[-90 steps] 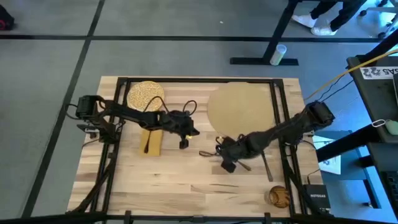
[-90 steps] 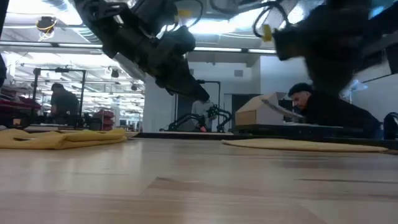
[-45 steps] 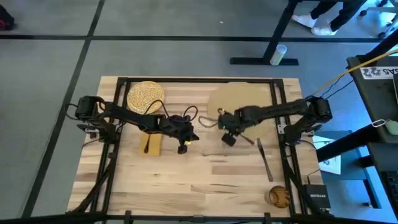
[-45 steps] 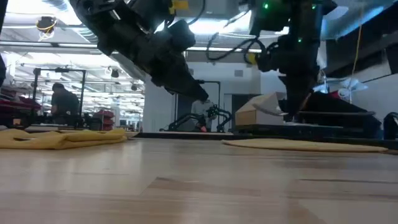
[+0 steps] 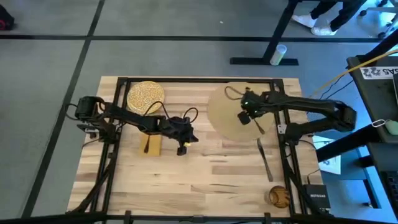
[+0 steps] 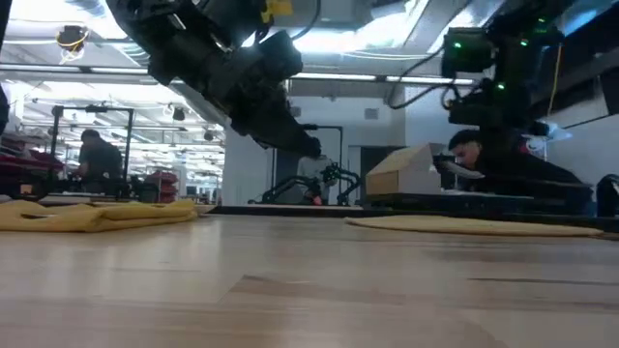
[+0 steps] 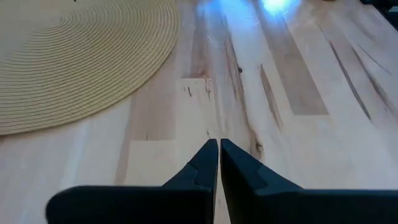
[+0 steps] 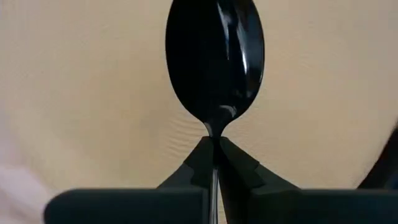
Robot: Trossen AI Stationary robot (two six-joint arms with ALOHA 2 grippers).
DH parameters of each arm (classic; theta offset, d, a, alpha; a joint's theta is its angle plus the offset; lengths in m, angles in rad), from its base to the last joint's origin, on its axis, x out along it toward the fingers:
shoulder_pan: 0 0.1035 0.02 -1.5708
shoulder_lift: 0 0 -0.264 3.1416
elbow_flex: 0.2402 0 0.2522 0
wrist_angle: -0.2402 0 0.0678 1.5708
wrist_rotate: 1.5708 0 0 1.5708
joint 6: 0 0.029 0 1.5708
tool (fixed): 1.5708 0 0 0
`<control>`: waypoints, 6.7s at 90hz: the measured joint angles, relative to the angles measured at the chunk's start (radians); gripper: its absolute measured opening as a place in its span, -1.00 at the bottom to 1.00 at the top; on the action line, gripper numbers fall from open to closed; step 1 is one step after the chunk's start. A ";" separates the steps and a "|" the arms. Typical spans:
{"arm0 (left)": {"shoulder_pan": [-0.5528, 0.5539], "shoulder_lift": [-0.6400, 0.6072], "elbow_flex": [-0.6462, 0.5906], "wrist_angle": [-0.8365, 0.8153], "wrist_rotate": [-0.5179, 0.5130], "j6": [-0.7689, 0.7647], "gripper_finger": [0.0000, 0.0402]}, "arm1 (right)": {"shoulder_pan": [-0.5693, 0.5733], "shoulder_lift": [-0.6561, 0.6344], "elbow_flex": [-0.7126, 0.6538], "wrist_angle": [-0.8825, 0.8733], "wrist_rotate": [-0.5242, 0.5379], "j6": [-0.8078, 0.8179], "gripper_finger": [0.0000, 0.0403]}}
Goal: Set table place
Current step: Put the spoon on the woven mat, then put the knife to the left of the spoon on the woven mat
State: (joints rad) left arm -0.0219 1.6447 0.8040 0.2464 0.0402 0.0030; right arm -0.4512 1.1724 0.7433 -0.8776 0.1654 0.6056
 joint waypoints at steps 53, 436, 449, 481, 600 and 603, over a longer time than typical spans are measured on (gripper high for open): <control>0.000 0.000 0.000 -0.003 0.000 -0.003 -1.00 | -0.445 -0.053 -0.136 0.156 -0.136 -0.188 -1.00; 0.002 0.000 0.000 -0.006 0.001 -0.192 -1.00 | 0.923 -0.102 -0.136 -0.177 -0.172 0.550 -1.00; -0.006 0.000 0.000 0.004 0.000 -0.316 -1.00 | 0.978 -0.025 -0.136 -0.178 -0.195 0.580 -1.00; -0.045 0.000 0.000 0.005 -0.002 -0.424 -1.00 | 1.030 0.121 -0.195 -0.099 -0.255 0.595 -1.00; -0.234 0.000 0.000 0.018 -0.016 -0.502 -1.00 | 1.144 0.158 -0.150 0.485 -0.179 0.409 -1.00; -0.234 0.000 0.000 0.019 -0.016 -0.502 -1.00 | 1.149 0.163 -0.149 0.523 -0.151 0.409 -1.00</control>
State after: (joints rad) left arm -0.2555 1.6447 0.8036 0.2654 0.0242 -0.4992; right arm 0.6975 1.3351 0.5938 -0.3544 0.0148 1.0151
